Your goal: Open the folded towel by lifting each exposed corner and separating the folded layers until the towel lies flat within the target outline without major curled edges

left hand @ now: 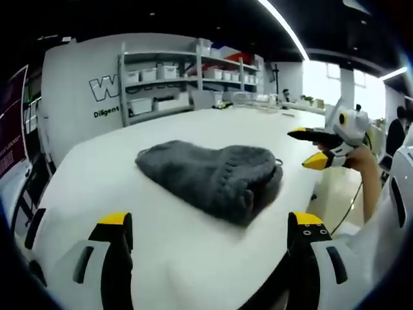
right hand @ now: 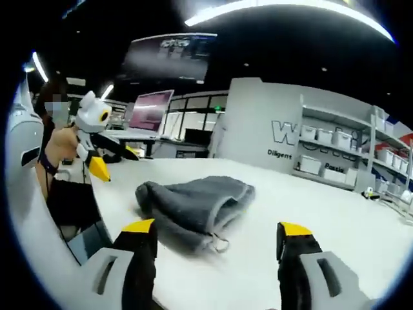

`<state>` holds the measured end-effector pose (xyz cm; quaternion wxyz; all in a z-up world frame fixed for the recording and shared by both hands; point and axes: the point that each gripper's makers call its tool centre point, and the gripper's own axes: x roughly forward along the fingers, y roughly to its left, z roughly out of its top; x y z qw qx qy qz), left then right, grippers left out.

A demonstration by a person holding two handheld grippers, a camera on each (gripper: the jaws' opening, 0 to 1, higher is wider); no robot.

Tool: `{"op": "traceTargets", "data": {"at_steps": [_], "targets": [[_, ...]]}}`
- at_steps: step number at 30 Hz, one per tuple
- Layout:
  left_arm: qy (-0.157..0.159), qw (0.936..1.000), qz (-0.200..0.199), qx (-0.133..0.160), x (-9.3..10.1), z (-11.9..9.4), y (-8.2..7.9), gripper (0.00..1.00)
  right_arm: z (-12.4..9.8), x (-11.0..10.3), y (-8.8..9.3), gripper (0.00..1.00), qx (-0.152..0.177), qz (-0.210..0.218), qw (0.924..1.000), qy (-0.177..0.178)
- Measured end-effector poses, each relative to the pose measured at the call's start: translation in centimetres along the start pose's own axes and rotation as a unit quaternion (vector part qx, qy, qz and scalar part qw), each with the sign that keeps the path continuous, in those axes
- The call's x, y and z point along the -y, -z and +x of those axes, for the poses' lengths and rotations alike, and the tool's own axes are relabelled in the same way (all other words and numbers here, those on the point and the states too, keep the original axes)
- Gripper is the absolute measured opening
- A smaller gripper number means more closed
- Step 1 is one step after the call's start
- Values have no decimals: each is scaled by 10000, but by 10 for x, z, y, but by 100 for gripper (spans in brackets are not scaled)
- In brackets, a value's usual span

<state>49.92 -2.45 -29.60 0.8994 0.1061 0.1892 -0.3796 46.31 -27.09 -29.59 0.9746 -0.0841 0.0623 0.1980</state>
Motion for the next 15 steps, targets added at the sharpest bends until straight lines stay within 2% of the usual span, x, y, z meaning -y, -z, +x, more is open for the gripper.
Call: {"op": "traceTargets", "data": {"at_steps": [2,6,9,13,15], "targets": [[68,10000,22,8,4,2,-2,98,-3,10,9,89,-119,12,9999,125],[146,9999,86,-5,11,5,-5,98,-7,22,24,96,-360,32,9989,299],[247,9995,181,-37,19,11,-8,98,-8,17,32,99,-470,187,9987,114],[463,9979,449,-25,36,23,-19,98,-12,10,27,99,-232,276,9993,-44],[696,9945,763,171,51,32,-33,97,-15,10,22,99,-101,231,9997,-24]]}}
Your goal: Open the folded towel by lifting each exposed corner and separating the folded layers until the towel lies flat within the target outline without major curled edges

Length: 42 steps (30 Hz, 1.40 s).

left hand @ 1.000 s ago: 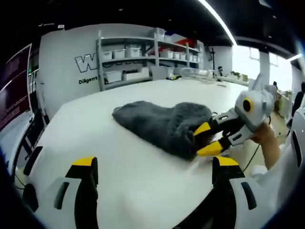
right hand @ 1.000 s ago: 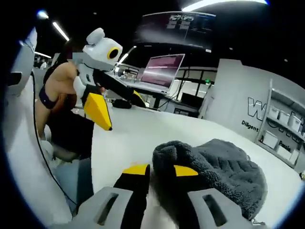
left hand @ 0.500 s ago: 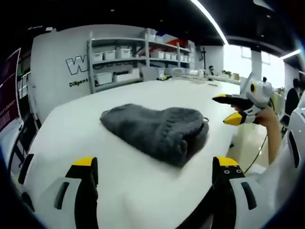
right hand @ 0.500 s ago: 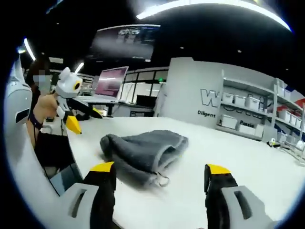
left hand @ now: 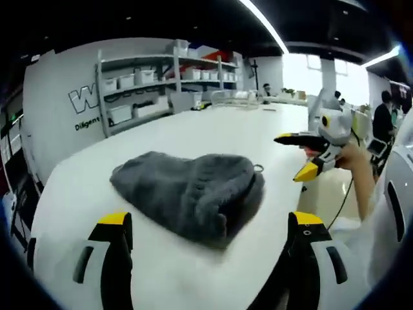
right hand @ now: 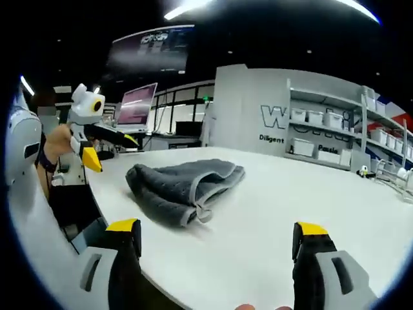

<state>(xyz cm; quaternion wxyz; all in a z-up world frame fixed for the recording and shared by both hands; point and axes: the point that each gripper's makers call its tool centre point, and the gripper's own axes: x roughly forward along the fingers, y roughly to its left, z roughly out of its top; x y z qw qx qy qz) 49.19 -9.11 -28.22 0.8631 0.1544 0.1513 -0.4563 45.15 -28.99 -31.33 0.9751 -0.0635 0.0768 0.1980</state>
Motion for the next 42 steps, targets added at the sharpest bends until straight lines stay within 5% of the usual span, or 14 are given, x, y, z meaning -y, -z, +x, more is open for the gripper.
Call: {"op": "traceTargets", "data": {"at_steps": [4,9,13,18,19,28,31,37,42], "targets": [[534,9974,310,360,28,28,-25,94,-7,3,-2,99,98,-73,9999,78],[223,9918,1164,488,37,62,-45,79,-21,7,-2,99,308,187,9993,139],[42,9856,1677,192,40,84,-40,70,-29,10,0,99,334,177,9990,256],[-169,9718,2349,-96,44,100,-33,50,-34,13,-1,99,403,182,9985,313],[-215,9645,2617,-273,46,106,-28,46,-35,16,-1,99,438,202,9982,346],[83,9373,3380,-846,62,126,-3,23,-32,21,9,99,401,300,9980,385],[105,9418,3265,-797,57,122,-6,13,-33,20,10,99,410,324,9979,381],[-282,9662,2558,-184,28,100,-35,6,-34,23,15,99,328,336,9978,460],[-1113,9774,1771,290,-23,64,-57,5,-36,24,5,98,522,319,9966,546]]}}
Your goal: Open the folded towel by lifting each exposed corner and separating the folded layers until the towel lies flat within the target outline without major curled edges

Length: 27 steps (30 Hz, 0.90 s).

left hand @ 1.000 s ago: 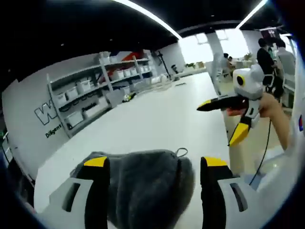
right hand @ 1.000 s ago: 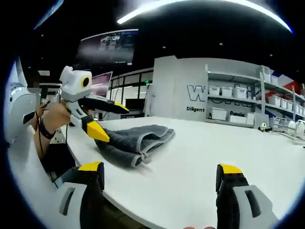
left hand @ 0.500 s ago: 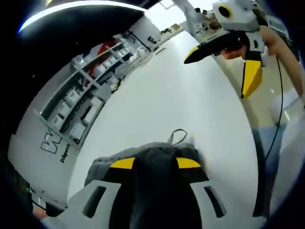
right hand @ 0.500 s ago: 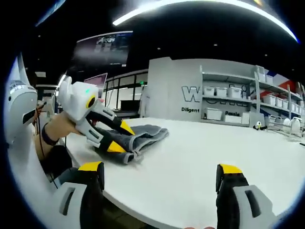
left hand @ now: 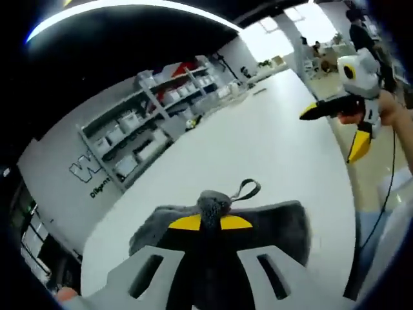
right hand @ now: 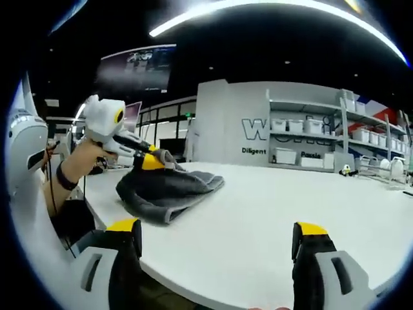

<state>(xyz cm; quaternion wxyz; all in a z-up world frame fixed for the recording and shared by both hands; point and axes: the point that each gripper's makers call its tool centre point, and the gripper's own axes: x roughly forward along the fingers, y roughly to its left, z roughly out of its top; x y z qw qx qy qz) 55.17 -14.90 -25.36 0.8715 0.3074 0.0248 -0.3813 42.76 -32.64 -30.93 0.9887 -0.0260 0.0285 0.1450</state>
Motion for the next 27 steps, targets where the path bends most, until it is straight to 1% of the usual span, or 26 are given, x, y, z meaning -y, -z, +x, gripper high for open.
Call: {"op": "traceTargets", "data": {"at_steps": [1,2,3,5,7,8,9,10,11,12,13,15,17,19,23,25,26,27], "targets": [[-125,9999,-78,3,-8,-3,1,5,0,0,-1,98,5,-4,10000,-2],[-372,9991,-189,-15,-24,-10,6,5,1,-1,0,98,-19,-28,10000,-12],[-543,9981,-272,-40,-36,-16,10,5,2,-2,0,98,-38,-47,10000,-16],[-825,9957,-400,-156,-55,-29,23,5,3,-4,1,98,-83,-67,9999,-42],[-1085,9922,-513,-333,-71,-44,42,5,3,-6,1,98,-79,-53,9999,-66],[-1177,9907,-545,-408,-77,-49,49,5,3,-8,0,98,-62,-51,9999,-87],[-1367,9866,-655,-595,-85,-61,67,6,4,-9,-1,98,-52,-57,9999,-109],[-1452,9845,-697,-699,-88,-67,76,6,4,-11,-1,98,-50,-71,9999,-127],[-1596,9802,-786,-875,-93,-77,91,6,5,-12,-2,98,-51,-89,9998,-140],[-1729,9749,-868,-1099,-95,-87,108,6,6,-13,-3,98,-50,-101,9998,-154],[-1875,9681,-869,-1419,-95,-100,129,6,7,-14,-3,98,-54,-108,9998,-169],[-2063,9584,-835,-1786,-93,-117,154,6,11,-16,-3,98,-74,-127,9997,-201],[-2140,9504,-836,-2097,-87,-131,175,6,15,-19,-3,97,-119,-173,9995,-253],[-2181,9455,-860,-2258,-81,-142,187,6,20,-23,-4,97,-162,-231,9991,-319],[-2289,9423,-909,-2268,-72,-160,191,6,30,-35,-7,97,-188,-316,9981,-492],[-2439,9371,-1036,-2272,-73,-170,195,6,34,-41,-8,97,-205,-341,9975,-582],[-2509,9330,-1136,-2318,-73,-175,200,6,36,-45,-8,97,-216,-364,9971,-635],[-2508,9315,-1186,-2353,-73,-177,203,6,37,-48,-8,97,-217,-383,9967,-676]]}}
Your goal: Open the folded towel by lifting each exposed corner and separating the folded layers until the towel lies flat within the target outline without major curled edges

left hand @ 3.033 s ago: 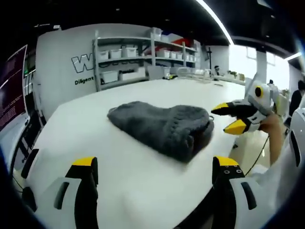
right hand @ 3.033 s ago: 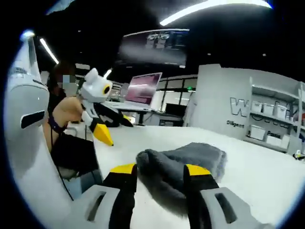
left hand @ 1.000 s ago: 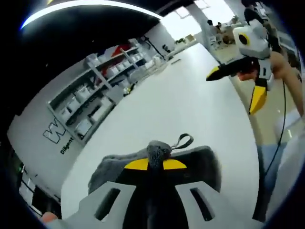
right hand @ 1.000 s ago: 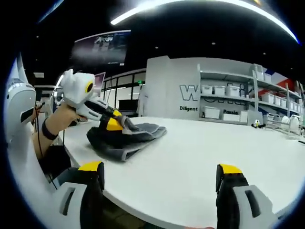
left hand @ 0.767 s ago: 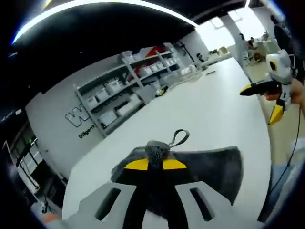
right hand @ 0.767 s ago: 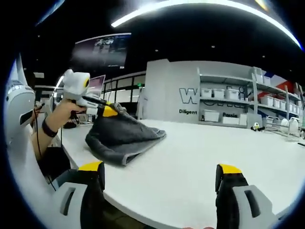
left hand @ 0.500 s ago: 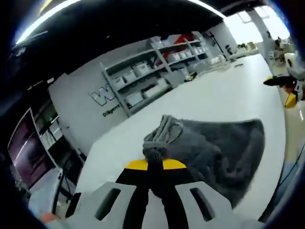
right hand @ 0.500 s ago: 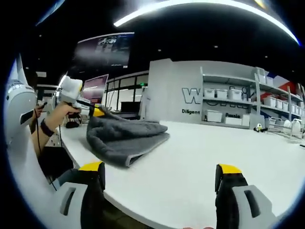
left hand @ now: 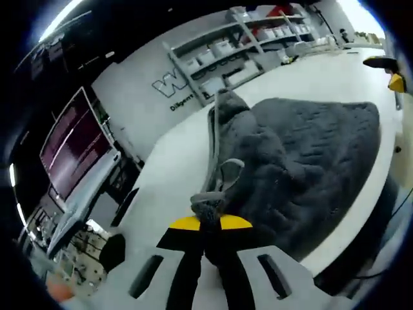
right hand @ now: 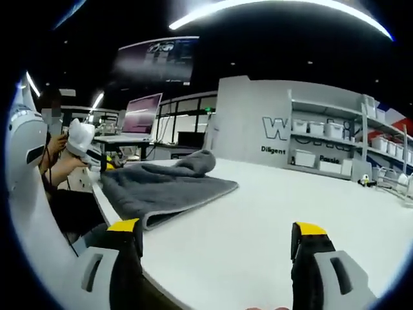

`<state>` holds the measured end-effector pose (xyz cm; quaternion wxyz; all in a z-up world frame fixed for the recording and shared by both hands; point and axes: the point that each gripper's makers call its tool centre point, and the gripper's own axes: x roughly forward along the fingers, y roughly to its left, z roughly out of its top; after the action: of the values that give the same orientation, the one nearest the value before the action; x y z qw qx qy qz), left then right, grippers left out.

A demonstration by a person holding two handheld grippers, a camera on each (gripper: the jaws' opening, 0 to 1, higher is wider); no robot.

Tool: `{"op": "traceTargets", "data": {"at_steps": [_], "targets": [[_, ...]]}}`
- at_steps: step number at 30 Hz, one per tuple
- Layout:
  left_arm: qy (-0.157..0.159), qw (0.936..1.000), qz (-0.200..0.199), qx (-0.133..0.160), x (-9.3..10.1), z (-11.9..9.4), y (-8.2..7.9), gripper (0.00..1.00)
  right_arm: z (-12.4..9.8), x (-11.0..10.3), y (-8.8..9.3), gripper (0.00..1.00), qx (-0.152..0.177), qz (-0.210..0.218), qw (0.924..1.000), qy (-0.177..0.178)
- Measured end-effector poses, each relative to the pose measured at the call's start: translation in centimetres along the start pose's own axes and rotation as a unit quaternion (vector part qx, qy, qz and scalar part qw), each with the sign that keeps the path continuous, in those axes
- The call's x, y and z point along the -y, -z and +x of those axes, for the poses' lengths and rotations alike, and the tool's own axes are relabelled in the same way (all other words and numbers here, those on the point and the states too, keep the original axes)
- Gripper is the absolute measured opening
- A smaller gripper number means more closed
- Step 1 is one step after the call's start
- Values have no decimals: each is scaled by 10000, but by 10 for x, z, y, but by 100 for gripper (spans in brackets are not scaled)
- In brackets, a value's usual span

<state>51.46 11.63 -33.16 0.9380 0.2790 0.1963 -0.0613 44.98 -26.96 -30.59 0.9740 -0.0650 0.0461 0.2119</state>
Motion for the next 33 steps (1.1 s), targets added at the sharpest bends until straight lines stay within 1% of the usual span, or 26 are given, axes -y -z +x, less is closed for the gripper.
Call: {"op": "traceTargets", "data": {"at_steps": [1,2,5,7,9,11,12,13,14,16,17,18,19,20,21,23,24,25,26,27,28,30,31,33], "targets": [[47,9998,-144,-98,-1,0,8,6,3,-5,0,97,-18,-14,10000,-76],[97,9998,-182,-83,-1,0,11,6,6,-8,0,97,-45,-25,9999,-129],[226,9990,-366,102,0,-2,11,6,12,-14,0,97,-70,-66,9997,-234],[398,9974,-563,210,2,-2,10,9,14,-16,-1,97,-70,-82,9996,-276],[621,9939,-851,319,1,-4,12,15,15,-18,-2,97,-82,-113,9994,-302],[751,9890,-1199,442,-3,-10,12,22,14,-17,-2,96,-86,-128,9994,-301],[859,9857,-1344,545,-4,-13,10,26,14,-16,-3,96,-90,-129,9995,-289],[976,9814,-1551,572,-5,-17,10,29,13,-15,-3,96,-97,-135,9995,-268],[1095,9786,-1612,658,-6,-21,7,30,12,-13,-2,96,-115,-141,9995,-239],[1195,9747,-1719,780,-11,-29,3,33,11,-9,-1,96,-155,-137,9996,-173],[1188,9742,-1723,838,-16,-34,1,36,10,-8,0,96,-165,-134,9997,-151],[1215,9727,-1721,969,-20,-41,-6,41,10,-5,0,96,-179,-135,9997,-115],[1287,9699,-1735,1119,-22,-46,-13,45,9,-4,1,96,-191,-136,9997,-87],[1413,9659,-1777,1244,-21,-51,-21,50,9,-3,1,96,-193,-139,9997,-77],[1593,9618,-1781,1337,-17,-55,-28,59,9,-2,1,96,-193,-143,9997,-63],[1921,9522,-1802,1549,-9,-59,-42,71,8,0,0,96,-195,-145,9997,-41],[2047,9492,-1775,1601,-4,-60,-47,77,8,0,0,96,-194,-151,9997,-32],[2126,9478,-1742,1616,0,-59,-51,81,8,1,0,96,-195,-152,9997,-26],[2184,9473,-1736,1574,4,-57,-53,86,8,2,0,96,-193,-149,9997,-18],[2266,9464,-1735,1516,9,-55,-54,93,8,2,0,96,-189,-148,9997,-16],[2284,9461,-1726,1516,10,-53,-56,98,8,2,-1,96,-167,-135,9998,-16],[2369,9449,-1671,1520,15,-51,-59,99,6,2,-3,96,-124,-125,9998,-37],[2568,9414,-1580,1509,24,-50,-63,99,5,2,-4,97,-112,-121,9999,-48],[2729,9371,-1563,1515,28,-50,-67,99,3,3,-5,97,-90,-135,9999,-53]]}}
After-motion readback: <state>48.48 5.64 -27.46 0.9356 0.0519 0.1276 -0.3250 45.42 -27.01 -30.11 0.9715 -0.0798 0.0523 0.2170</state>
